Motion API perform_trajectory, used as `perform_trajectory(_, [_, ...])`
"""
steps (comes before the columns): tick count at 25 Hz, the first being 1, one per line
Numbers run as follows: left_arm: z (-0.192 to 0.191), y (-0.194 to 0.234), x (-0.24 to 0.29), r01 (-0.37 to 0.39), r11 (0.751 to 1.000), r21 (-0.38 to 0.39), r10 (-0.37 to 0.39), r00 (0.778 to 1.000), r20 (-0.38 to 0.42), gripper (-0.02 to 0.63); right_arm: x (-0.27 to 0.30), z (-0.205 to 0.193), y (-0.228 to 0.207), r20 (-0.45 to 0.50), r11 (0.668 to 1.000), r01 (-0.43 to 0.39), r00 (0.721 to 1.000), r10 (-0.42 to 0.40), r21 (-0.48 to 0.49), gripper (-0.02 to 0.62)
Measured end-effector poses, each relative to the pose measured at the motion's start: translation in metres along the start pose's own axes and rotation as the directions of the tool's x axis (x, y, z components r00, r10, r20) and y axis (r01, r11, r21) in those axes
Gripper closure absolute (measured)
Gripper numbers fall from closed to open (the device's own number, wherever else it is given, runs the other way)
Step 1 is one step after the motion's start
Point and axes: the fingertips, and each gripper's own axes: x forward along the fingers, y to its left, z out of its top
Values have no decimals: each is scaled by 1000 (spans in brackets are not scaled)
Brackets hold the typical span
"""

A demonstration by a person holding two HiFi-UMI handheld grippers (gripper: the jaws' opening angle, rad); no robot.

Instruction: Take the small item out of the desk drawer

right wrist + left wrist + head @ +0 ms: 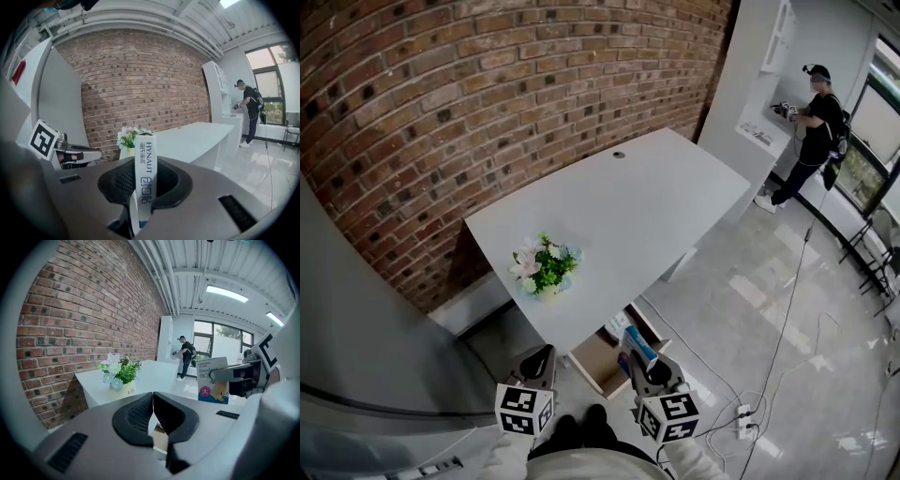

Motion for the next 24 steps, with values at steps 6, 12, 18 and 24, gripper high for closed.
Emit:
perform_trajectory(6, [-1, -1, -3, -3, 1000, 2, 3, 1000, 4, 588, -5, 1, -1, 21, 1000, 14, 1000, -13, -5, 512])
perform_trajectory(12, [-1, -4, -2, -6, 1000, 4, 6, 1000, 4, 588, -8, -2, -3, 21, 1000, 17, 1000, -17, -7, 512])
perform_trajectory(18, [2, -3, 2, -12, 1000, 2, 12, 1000, 10, 588, -8, 2, -9, 31, 1000, 23, 999, -22, -9, 512])
perform_trajectory(24, [6, -3, 11, -11, 1000, 6, 11, 1000, 14, 588, -2, 5, -16, 37, 1000, 20, 999, -20, -12, 512])
